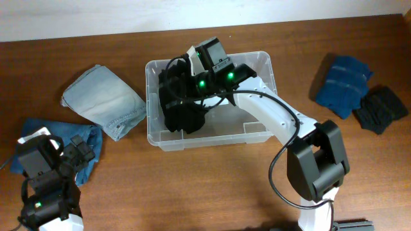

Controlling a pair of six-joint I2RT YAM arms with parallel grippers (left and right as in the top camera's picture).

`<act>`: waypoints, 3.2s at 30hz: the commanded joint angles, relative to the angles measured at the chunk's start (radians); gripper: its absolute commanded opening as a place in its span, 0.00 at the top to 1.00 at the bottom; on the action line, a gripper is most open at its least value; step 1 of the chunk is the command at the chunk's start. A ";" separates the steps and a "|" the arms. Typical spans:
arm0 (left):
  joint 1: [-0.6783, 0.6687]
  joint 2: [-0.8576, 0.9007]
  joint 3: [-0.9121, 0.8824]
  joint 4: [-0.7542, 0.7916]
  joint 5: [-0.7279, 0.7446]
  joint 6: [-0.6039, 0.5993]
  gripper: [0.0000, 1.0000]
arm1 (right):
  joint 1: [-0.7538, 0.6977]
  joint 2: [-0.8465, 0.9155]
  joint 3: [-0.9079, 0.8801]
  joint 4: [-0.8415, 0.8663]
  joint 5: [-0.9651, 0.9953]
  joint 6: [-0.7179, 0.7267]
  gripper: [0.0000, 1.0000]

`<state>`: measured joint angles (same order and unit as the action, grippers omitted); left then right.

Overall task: Pack container
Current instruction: 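Carry the black bundle into the bin's left side and release, then move the right gripper back to the teal taped bundle, then grasp the teal bundle with the right gripper and lift it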

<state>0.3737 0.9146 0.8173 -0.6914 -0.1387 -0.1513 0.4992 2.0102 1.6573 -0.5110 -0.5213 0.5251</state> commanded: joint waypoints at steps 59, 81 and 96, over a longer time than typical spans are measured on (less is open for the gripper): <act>0.007 0.003 0.021 0.002 0.011 -0.013 0.01 | -1.034 -0.263 -0.031 -0.306 0.236 -0.482 0.02; 0.007 0.003 0.021 -0.007 0.019 -0.013 0.01 | -1.159 0.243 -0.031 0.019 0.084 -0.601 0.02; 0.007 0.003 0.021 -0.006 0.019 -0.013 0.01 | -1.073 0.360 -0.031 -0.016 -0.053 -0.607 0.59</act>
<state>0.3737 0.9146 0.8177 -0.6968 -0.1303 -0.1547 -0.6258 2.2864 1.6688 -0.4957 -0.5926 -0.0574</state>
